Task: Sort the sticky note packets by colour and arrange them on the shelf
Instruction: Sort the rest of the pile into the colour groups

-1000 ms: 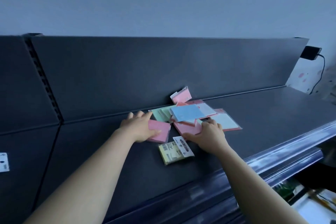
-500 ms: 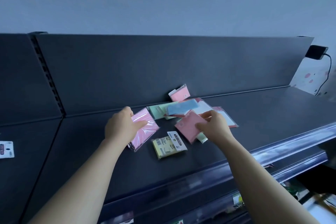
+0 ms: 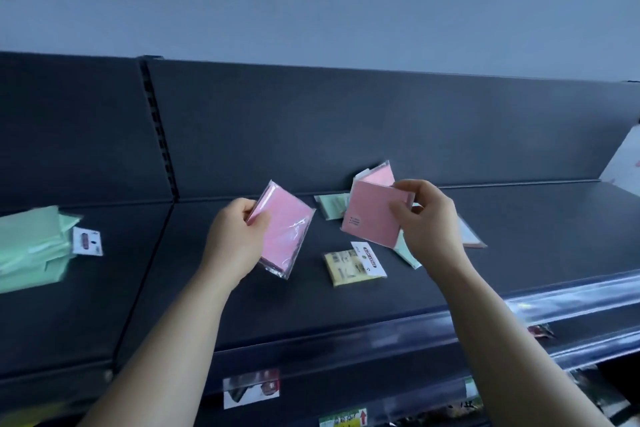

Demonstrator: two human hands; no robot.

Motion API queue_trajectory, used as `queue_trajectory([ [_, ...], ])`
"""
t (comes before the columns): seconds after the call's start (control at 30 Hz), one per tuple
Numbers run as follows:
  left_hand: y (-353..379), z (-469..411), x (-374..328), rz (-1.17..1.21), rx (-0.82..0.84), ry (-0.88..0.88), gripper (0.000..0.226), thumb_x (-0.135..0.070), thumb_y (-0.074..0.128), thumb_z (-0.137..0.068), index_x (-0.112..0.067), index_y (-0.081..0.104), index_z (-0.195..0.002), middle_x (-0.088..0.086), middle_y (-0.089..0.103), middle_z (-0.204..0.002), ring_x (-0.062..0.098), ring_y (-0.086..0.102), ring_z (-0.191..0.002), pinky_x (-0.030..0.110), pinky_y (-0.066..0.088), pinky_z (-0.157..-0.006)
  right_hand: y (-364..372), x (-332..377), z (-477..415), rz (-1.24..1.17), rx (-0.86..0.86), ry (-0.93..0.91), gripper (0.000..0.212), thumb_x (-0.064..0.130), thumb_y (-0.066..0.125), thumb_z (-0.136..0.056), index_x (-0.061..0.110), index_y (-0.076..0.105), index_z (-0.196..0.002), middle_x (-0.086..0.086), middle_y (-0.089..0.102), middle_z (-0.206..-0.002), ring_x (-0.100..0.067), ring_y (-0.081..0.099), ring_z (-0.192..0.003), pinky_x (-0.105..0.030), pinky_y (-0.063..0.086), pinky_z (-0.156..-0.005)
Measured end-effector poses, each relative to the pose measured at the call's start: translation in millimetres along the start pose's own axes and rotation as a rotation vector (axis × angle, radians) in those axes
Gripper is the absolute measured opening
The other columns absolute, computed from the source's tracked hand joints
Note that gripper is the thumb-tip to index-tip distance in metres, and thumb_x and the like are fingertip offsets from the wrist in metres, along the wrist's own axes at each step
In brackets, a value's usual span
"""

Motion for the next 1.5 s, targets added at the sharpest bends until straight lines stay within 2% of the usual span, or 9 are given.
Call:
queue_trajectory([
  [0.13,-50.0,4.7,23.5,0.105,-0.094,-0.089,0.015,-0.026,0.052,-0.095,-0.018,0.061,-0.104,-0.004,0.066,-0.096,0.019,0.065,-0.085,0.041,0.057,-0.07,53.2,31.0,13.1,-0.052,0.086,-0.049,0.024,0.011,0.057,-0.09,0.026,0.061,-0.108,0.005,0.063,-0.097,-0.008,0.056,-0.069,-0.018,0.041,-0.057],
  [0.2,-78.8,8.0,35.8,0.201,-0.138,-0.142,0.018,-0.027,0.051,-0.097,-0.015,0.058,-0.108,0.0,0.065,-0.1,0.023,0.067,-0.087,0.048,0.06,-0.066,82.2,49.7,21.2,-0.074,0.125,-0.085,0.023,0.01,0.058,-0.089,0.027,0.061,-0.105,0.005,0.064,-0.097,-0.005,0.058,-0.071,-0.011,0.042,-0.057],
  [0.33,-146.5,18.9,59.1,0.335,-0.253,-0.202,0.017,-0.021,0.046,-0.1,-0.009,0.051,-0.111,0.004,0.061,-0.099,0.022,0.066,-0.082,0.032,0.058,-0.05,145.9,93.7,46.7,-0.137,0.236,-0.122,0.023,0.011,0.058,-0.088,0.026,0.062,-0.105,0.008,0.066,-0.094,-0.003,0.06,-0.078,-0.005,0.041,-0.055],
  [0.53,-257.1,32.9,101.5,0.386,-0.303,-0.268,0.022,-0.003,0.047,-0.093,-0.009,0.052,-0.114,0.006,0.064,-0.108,0.022,0.066,-0.092,0.033,0.059,-0.057,239.5,162.3,99.0,-0.23,0.348,-0.151,0.022,0.015,0.057,-0.089,0.025,0.062,-0.108,0.007,0.066,-0.098,-0.008,0.063,-0.078,-0.014,0.044,-0.056],
  [0.8,-425.7,54.2,168.0,0.267,-0.449,-0.247,0.028,0.002,0.05,-0.09,-0.012,0.051,-0.114,0.002,0.064,-0.11,0.02,0.065,-0.098,0.036,0.06,-0.063,370.5,253.3,182.3,-0.296,0.453,-0.176,0.028,0.01,0.053,-0.089,0.023,0.06,-0.113,0.008,0.064,-0.101,-0.018,0.066,-0.089,-0.031,0.053,-0.079],
  [1.03,-536.0,56.7,203.7,0.07,-0.575,-0.22,0.026,-0.01,0.055,-0.093,-0.027,0.052,-0.112,-0.008,0.063,-0.107,0.02,0.062,-0.101,0.051,0.056,-0.084,455.2,307.5,226.7,-0.294,0.524,-0.195,0.031,0.008,0.052,-0.089,0.021,0.059,-0.116,0.005,0.064,-0.101,-0.015,0.064,-0.088,-0.031,0.053,-0.08],
  [1.17,-585.6,43.9,225.1,-0.015,-0.67,-0.224,0.033,-0.011,0.052,-0.095,-0.021,0.055,-0.126,-0.003,0.063,-0.111,0.02,0.061,-0.101,0.044,0.055,-0.083,494.2,330.4,233.2,-0.292,0.562,-0.216,0.029,0.009,0.053,-0.09,0.019,0.06,-0.116,0.003,0.064,-0.101,-0.013,0.062,-0.081,-0.02,0.046,-0.066],
  [1.23,-605.3,34.1,233.5,-0.073,-0.701,-0.226,0.034,-0.011,0.051,-0.096,-0.02,0.055,-0.129,-0.002,0.063,-0.115,0.019,0.06,-0.101,0.036,0.052,-0.08,514.2,339.6,232.1,-0.293,0.574,-0.224,0.029,0.01,0.053,-0.089,0.019,0.06,-0.116,0.003,0.065,-0.099,-0.015,0.065,-0.083,-0.026,0.05,-0.069],
  [1.5,-664.9,-20.2,267.0,-0.256,-0.774,-0.236,0.031,-0.009,0.051,-0.094,-0.006,0.058,-0.124,0.009,0.063,-0.119,0.025,0.058,-0.101,0.032,0.042,-0.077,587.0,373.8,228.4,-0.296,0.638,-0.25,0.027,0.009,0.053,-0.089,0.021,0.058,-0.112,0.005,0.064,-0.098,-0.019,0.066,-0.089,-0.039,0.055,-0.085],
])
Point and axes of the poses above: each hand's wrist, its own z-axis away from the middle knuckle, its own y-axis out of the palm, x = y × z, the point moved 5 cm from there along -z, towards the middle knuckle
